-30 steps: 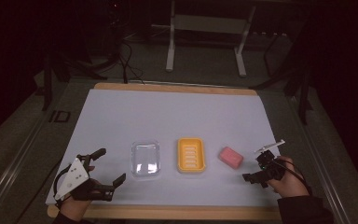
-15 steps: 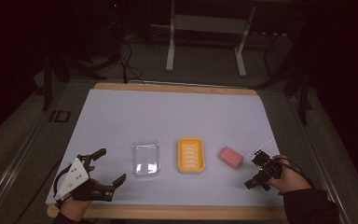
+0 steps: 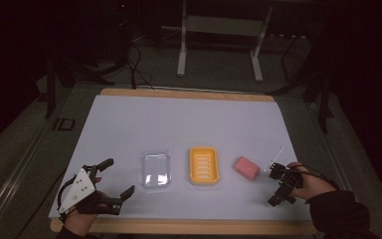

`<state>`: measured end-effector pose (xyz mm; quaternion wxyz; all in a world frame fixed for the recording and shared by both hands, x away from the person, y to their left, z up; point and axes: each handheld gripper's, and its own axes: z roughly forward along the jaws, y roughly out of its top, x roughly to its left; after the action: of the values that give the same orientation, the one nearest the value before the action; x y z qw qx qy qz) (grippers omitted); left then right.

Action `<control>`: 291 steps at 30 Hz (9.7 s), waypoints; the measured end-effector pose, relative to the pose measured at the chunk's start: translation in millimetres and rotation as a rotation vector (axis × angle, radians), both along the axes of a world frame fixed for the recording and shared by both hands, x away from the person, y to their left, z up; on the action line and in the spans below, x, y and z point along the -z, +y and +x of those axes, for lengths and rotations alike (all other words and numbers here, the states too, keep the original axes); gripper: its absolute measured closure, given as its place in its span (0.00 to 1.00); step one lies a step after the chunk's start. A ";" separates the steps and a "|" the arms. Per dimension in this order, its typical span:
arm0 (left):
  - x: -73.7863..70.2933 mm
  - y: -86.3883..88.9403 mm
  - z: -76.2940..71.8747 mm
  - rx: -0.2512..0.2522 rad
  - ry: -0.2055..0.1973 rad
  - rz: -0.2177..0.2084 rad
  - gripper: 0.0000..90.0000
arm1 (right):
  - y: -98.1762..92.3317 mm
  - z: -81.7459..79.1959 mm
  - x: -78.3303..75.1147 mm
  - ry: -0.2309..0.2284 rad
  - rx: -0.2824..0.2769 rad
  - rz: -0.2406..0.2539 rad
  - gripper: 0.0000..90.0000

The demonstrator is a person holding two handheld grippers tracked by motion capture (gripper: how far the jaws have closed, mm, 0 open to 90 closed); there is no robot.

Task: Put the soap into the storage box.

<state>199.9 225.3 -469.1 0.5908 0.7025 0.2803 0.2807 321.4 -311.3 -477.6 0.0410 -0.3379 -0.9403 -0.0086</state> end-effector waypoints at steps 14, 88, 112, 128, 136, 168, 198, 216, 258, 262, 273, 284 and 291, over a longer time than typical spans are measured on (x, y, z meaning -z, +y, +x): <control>0.2 -0.6 0.1 0.007 0.003 0.000 0.00 | -3.8 21.2 -6.8 -0.015 -0.045 0.010 0.12; 2.1 -2.2 1.7 0.027 0.016 0.009 0.00 | 57.0 69.0 25.8 -0.242 -0.195 0.207 0.38; 2.2 -4.9 4.1 0.045 0.017 0.001 0.00 | 75.2 55.4 11.3 -0.294 0.220 0.063 0.41; 1.3 -12.7 11.1 0.050 0.019 -0.003 0.00 | 78.4 43.2 -2.3 -0.339 0.513 0.071 0.41; -1.0 -16.2 12.2 0.056 0.009 0.000 0.00 | 82.6 42.0 -8.8 -0.317 0.624 0.100 0.41; 1.0 -25.9 11.5 0.112 0.006 0.031 0.00 | 128.5 39.8 -75.1 -0.409 0.651 0.099 0.41; 0.4 -26.9 9.7 0.124 0.005 0.029 0.00 | 219.8 41.5 -45.2 -0.329 0.562 0.141 0.41; 0.7 -27.2 10.1 0.130 0.006 0.034 0.00 | 222.4 46.0 3.9 -0.286 0.645 0.152 0.41; 3.1 -28.8 13.1 0.144 0.020 0.061 0.00 | 195.3 52.3 -44.9 -0.377 0.532 0.297 0.14; 3.7 -28.7 13.7 0.144 0.022 0.060 0.00 | 182.5 56.0 -44.9 -0.390 0.486 0.313 0.11; 5.3 -27.4 12.1 0.137 0.026 0.067 0.00 | 130.8 55.0 -48.7 -0.514 0.433 0.323 0.12; 6.8 -26.6 11.5 0.118 0.035 0.077 0.00 | 70.4 40.9 -50.9 -0.590 0.382 0.426 0.15; 7.0 -25.6 10.5 0.112 0.037 0.081 0.00 | 42.2 28.5 -40.0 -0.604 0.371 0.445 0.14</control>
<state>210.5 199.7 -476.2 0.5715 0.7455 0.2399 0.2451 349.9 -269.1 -437.5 -0.1667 -0.4668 -0.8084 -0.3175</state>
